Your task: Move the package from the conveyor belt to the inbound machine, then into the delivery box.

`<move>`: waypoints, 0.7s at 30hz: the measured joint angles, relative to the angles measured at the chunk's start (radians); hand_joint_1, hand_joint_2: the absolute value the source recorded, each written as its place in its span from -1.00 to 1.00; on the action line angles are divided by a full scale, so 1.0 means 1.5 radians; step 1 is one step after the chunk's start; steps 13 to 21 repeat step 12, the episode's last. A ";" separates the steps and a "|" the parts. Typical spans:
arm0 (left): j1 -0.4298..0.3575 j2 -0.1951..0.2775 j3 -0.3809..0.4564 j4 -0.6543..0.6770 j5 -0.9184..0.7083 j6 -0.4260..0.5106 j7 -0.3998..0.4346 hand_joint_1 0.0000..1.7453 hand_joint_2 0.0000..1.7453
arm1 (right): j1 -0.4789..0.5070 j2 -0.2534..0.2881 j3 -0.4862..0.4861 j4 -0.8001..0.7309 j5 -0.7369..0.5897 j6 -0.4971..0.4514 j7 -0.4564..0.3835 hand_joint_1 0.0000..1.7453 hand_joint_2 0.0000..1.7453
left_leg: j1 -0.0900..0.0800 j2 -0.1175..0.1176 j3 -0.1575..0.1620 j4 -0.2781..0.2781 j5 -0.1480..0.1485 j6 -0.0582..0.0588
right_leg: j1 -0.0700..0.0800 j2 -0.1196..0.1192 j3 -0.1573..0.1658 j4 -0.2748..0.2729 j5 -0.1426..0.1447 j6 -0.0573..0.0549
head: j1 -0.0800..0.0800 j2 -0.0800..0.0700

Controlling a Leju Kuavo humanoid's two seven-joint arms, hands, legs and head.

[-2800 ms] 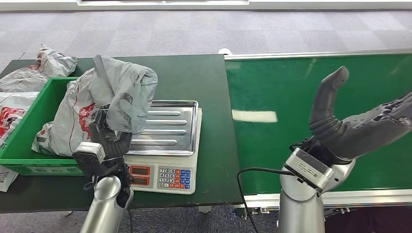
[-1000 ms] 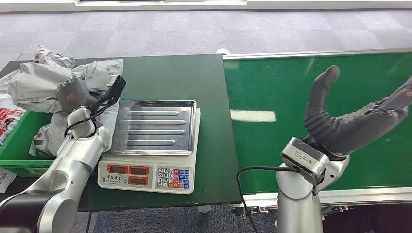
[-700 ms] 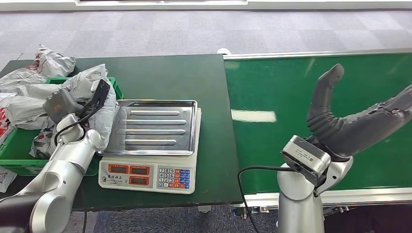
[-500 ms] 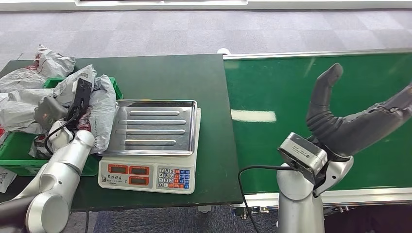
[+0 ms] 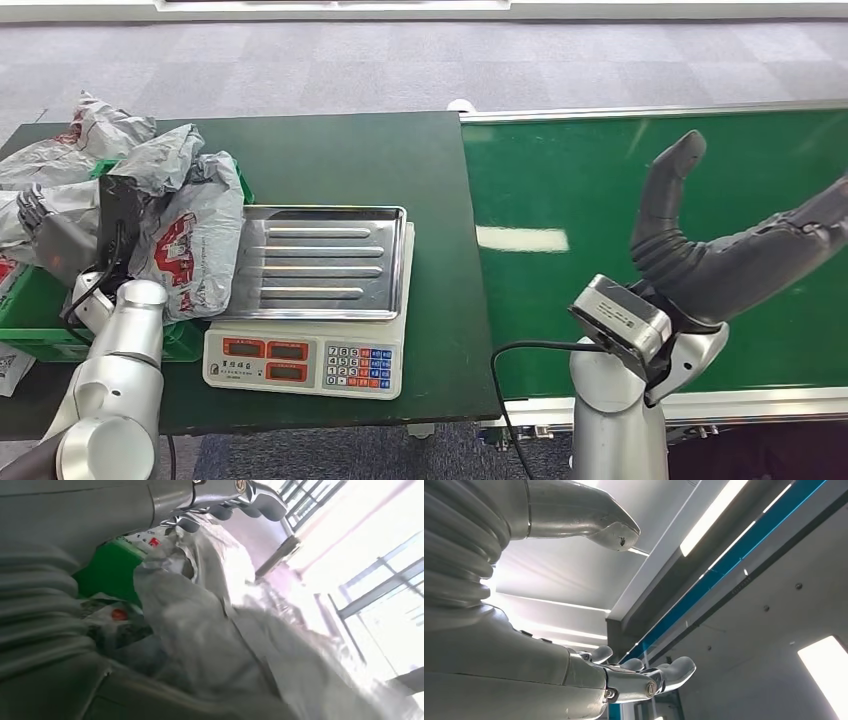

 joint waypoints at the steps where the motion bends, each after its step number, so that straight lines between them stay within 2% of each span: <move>1: 0.001 -0.007 0.021 -0.015 0.017 0.000 -0.026 -1.00 -1.00 | 0.000 0.000 0.000 0.000 -0.001 0.000 0.000 -1.00 1.00 | 0.000 0.000 0.000 0.000 0.000 0.000 | 0.000 0.000 0.000 0.000 0.000 0.000 | 0.000 0.000; 7: 0.009 -0.051 0.115 -0.091 0.129 0.000 -0.165 -1.00 -1.00 | 0.000 0.000 0.000 0.000 -0.004 0.000 -0.002 -1.00 1.00 | 0.000 0.000 0.000 0.000 0.000 0.000 | 0.000 0.000 0.000 0.000 0.000 0.000 | 0.000 0.000; 11: 0.024 -0.078 0.150 -0.146 0.230 0.000 -0.269 -1.00 -1.00 | 0.000 0.000 0.000 0.002 -0.010 0.000 -0.003 -1.00 1.00 | 0.000 0.000 0.000 0.000 0.000 0.000 | 0.000 0.000 0.000 0.000 0.000 0.000 | 0.000 0.000; 21: 0.026 -0.081 0.153 -0.154 0.240 0.000 -0.280 -1.00 -1.00 | 0.000 0.000 0.000 0.002 -0.012 0.000 -0.003 -1.00 1.00 | 0.000 0.000 0.000 0.000 0.000 0.000 | 0.000 0.000 0.000 0.000 0.000 0.000 | 0.000 0.000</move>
